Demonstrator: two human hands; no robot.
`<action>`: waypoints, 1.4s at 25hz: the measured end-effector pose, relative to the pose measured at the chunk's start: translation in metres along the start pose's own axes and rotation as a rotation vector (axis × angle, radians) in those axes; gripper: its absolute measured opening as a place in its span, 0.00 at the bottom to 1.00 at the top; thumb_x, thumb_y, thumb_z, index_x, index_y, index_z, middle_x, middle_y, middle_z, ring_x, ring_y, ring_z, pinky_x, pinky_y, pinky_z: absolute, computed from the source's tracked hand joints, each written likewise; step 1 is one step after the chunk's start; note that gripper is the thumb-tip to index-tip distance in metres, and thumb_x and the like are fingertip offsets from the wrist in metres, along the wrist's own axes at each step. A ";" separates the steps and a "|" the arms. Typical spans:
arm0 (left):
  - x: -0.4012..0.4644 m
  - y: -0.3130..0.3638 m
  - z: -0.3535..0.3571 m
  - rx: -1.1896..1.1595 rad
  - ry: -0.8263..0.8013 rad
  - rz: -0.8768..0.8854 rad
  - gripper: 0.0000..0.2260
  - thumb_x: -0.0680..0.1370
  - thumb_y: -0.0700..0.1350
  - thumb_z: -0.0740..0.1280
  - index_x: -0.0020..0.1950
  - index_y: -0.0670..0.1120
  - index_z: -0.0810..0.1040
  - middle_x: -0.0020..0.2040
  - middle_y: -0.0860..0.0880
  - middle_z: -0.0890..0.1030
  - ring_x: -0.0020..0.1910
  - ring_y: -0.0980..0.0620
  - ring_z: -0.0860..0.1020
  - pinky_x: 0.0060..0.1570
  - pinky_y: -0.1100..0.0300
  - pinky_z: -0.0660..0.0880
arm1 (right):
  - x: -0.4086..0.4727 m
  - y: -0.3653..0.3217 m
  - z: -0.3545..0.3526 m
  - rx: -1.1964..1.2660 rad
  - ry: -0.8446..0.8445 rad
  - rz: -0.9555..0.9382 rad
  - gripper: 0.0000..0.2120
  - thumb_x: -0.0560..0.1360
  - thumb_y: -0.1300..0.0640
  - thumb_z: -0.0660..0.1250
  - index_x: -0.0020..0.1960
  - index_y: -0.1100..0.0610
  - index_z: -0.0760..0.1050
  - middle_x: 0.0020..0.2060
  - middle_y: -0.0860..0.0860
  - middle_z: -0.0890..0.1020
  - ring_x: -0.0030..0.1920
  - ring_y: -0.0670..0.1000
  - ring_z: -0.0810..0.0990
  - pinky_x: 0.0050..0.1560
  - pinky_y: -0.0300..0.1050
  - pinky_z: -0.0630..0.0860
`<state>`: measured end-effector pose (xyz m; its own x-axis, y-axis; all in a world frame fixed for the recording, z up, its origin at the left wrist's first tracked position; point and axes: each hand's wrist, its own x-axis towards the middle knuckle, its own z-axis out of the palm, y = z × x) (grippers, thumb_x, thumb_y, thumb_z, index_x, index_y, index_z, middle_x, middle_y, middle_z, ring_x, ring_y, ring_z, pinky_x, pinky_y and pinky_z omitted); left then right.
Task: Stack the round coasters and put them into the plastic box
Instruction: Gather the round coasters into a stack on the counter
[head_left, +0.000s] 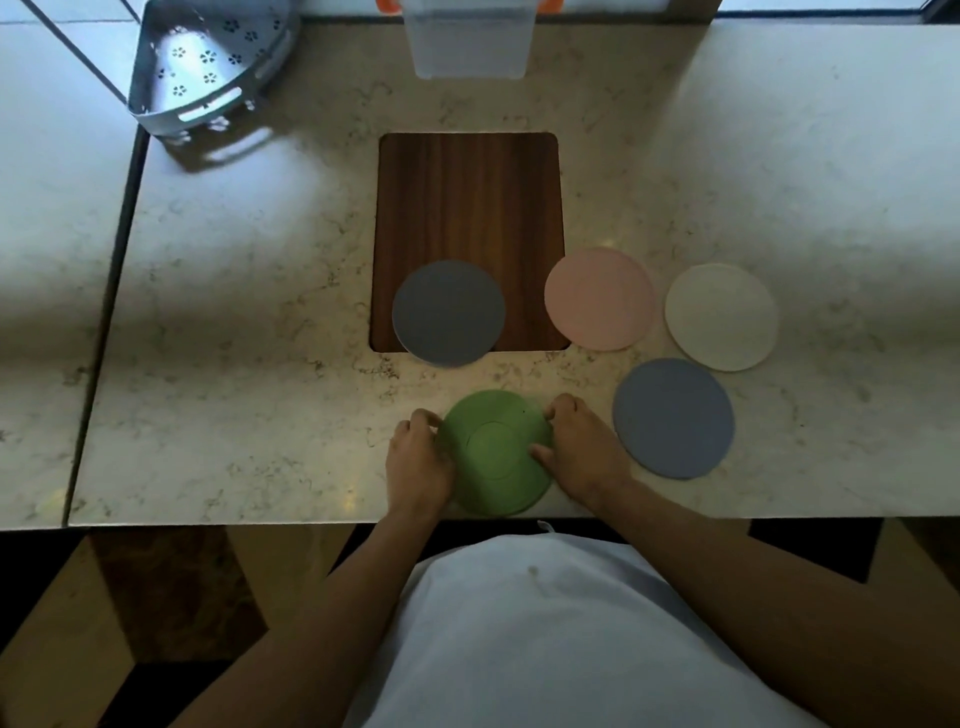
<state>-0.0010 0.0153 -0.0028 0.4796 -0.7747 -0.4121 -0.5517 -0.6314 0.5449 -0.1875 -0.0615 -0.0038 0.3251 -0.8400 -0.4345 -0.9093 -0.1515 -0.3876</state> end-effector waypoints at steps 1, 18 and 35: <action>0.002 0.001 -0.001 -0.010 0.009 -0.023 0.13 0.74 0.34 0.66 0.57 0.43 0.76 0.54 0.42 0.80 0.50 0.43 0.78 0.50 0.47 0.77 | 0.000 0.000 0.001 0.044 -0.004 0.021 0.19 0.72 0.53 0.73 0.56 0.57 0.68 0.51 0.55 0.78 0.48 0.57 0.78 0.44 0.50 0.75; 0.029 0.149 0.070 -0.099 -0.218 0.041 0.12 0.69 0.36 0.72 0.51 0.45 0.86 0.42 0.50 0.85 0.47 0.50 0.83 0.50 0.58 0.78 | -0.009 0.140 -0.071 0.622 0.447 0.498 0.09 0.71 0.57 0.75 0.51 0.54 0.83 0.42 0.48 0.84 0.44 0.47 0.81 0.51 0.41 0.76; 0.016 0.189 0.126 0.131 -0.194 0.175 0.07 0.71 0.38 0.70 0.47 0.42 0.84 0.45 0.44 0.84 0.47 0.44 0.81 0.51 0.48 0.78 | -0.011 0.181 -0.066 0.537 0.538 0.586 0.10 0.73 0.58 0.74 0.54 0.57 0.81 0.48 0.53 0.80 0.46 0.50 0.80 0.50 0.37 0.71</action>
<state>-0.1834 -0.1209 0.0013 0.2362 -0.8564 -0.4591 -0.7041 -0.4764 0.5265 -0.3730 -0.1145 -0.0158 -0.4275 -0.8535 -0.2979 -0.6058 0.5150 -0.6064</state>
